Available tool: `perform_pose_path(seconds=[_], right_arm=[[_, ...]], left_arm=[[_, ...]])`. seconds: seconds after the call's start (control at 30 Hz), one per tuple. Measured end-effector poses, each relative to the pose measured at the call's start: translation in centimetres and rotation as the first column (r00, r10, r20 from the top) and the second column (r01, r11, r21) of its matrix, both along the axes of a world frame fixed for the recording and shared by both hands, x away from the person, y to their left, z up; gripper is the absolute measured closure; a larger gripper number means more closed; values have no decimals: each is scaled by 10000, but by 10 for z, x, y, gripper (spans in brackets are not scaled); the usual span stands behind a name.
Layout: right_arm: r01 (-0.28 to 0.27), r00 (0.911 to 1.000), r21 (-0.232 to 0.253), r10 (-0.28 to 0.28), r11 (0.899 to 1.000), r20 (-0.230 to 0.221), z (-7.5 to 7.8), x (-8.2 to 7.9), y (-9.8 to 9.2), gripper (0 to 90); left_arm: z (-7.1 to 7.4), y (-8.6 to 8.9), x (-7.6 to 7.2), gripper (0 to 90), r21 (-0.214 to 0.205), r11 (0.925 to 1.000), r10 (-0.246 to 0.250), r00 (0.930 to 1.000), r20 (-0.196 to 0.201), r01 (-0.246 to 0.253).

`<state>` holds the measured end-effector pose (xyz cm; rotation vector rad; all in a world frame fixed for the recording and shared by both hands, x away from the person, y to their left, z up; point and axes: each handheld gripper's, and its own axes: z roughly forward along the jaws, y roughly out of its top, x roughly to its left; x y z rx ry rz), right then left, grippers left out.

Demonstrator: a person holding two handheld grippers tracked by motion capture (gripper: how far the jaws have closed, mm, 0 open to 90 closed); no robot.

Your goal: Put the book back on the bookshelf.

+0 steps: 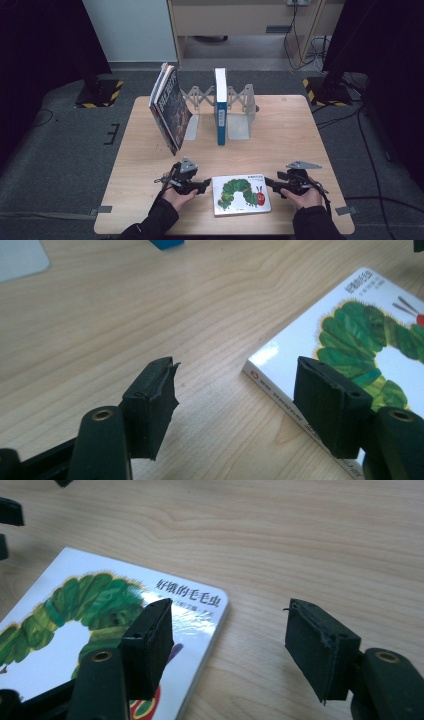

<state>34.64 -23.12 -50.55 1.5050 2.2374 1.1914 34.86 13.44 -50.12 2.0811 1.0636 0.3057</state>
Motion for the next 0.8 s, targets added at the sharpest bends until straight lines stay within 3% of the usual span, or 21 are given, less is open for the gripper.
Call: perform_pose_path(seconds=[0.37,0.63,0.8], right_arm=[[-550,9972,202,560,9983,-500,-14,-7,17,353],[-728,9948,353,751,9967,-693,-19,-8,26,356],[-839,9936,361,864,9958,-729,-20,-7,28,354]], left_arm=[[-17,-15,0,299,140,9990,-410,9976,-558,418],[-26,-21,0,222,-584,9981,-239,9970,-738,196],[-34,-22,-1,176,-913,9954,-310,9995,-32,306]])
